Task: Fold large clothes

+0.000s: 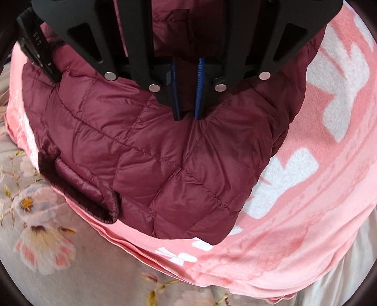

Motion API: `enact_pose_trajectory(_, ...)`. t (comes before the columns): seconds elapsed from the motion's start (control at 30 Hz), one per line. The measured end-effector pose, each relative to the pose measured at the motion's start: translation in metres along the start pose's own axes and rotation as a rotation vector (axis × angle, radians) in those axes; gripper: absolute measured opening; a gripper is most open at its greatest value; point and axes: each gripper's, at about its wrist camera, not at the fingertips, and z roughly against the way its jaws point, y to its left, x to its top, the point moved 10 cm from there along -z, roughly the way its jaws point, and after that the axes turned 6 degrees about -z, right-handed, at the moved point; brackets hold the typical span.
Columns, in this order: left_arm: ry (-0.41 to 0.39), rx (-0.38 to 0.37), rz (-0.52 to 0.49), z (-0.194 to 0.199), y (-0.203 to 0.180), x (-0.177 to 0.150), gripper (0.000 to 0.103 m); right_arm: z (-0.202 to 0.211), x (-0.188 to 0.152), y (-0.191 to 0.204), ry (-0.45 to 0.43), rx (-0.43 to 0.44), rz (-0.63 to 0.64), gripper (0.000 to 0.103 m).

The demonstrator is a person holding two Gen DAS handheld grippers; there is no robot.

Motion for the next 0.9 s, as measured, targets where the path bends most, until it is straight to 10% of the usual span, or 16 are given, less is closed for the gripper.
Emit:
enact_pose_trajectory(0.4,-0.054,0.096,-0.114,0.000,-0.008,-0.002,0.012,0.005,0.003,-0.007,0.009,0.056,-0.057,0.000)
enact_pose_trajectory(0.63,-0.063,-0.063,-0.073,0.039,-0.018,0.042,0.013,0.050,0.050,-0.031,-0.058,0.150,-0.185,0.010)
enact_pose_trajectory(0.9,-0.022,-0.179,-0.094,0.004,-0.092,0.116,0.013,0.012,0.111,-0.034,-0.057,0.062,-0.153,0.010)
